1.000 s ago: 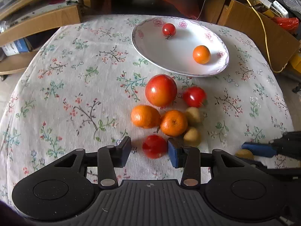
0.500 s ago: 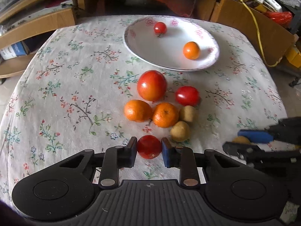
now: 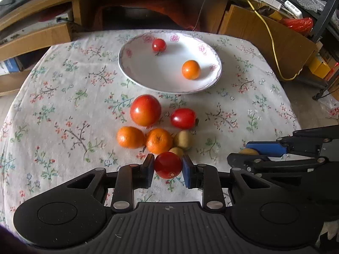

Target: Organize fruits

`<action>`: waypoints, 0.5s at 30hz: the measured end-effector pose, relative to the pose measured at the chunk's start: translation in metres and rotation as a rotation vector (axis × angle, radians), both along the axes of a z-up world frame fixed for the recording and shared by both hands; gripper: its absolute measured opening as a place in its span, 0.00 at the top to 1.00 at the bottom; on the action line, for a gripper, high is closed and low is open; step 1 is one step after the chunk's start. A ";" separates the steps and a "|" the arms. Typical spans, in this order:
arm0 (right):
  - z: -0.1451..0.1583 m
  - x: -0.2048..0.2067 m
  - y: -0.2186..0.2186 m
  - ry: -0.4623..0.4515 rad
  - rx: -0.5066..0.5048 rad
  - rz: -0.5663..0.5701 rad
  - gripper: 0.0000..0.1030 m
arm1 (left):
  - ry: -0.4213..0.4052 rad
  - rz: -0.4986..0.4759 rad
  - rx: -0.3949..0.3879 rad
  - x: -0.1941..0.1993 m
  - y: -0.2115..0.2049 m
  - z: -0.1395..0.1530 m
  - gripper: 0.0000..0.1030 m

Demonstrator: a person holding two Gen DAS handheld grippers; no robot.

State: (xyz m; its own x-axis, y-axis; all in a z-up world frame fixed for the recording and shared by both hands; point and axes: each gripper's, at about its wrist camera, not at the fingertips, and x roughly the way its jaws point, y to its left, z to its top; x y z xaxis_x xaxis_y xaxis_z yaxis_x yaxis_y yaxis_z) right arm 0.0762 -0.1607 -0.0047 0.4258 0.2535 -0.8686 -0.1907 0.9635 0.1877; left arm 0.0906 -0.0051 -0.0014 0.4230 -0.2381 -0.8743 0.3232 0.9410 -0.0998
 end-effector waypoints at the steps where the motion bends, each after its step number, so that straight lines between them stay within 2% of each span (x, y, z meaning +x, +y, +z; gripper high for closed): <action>1: 0.001 0.001 0.001 -0.005 -0.001 0.000 0.71 | -0.002 0.002 -0.001 0.001 -0.001 0.001 0.66; 15: 0.013 0.015 0.004 -0.046 -0.002 -0.021 0.70 | -0.029 0.011 -0.011 0.016 -0.006 0.010 0.68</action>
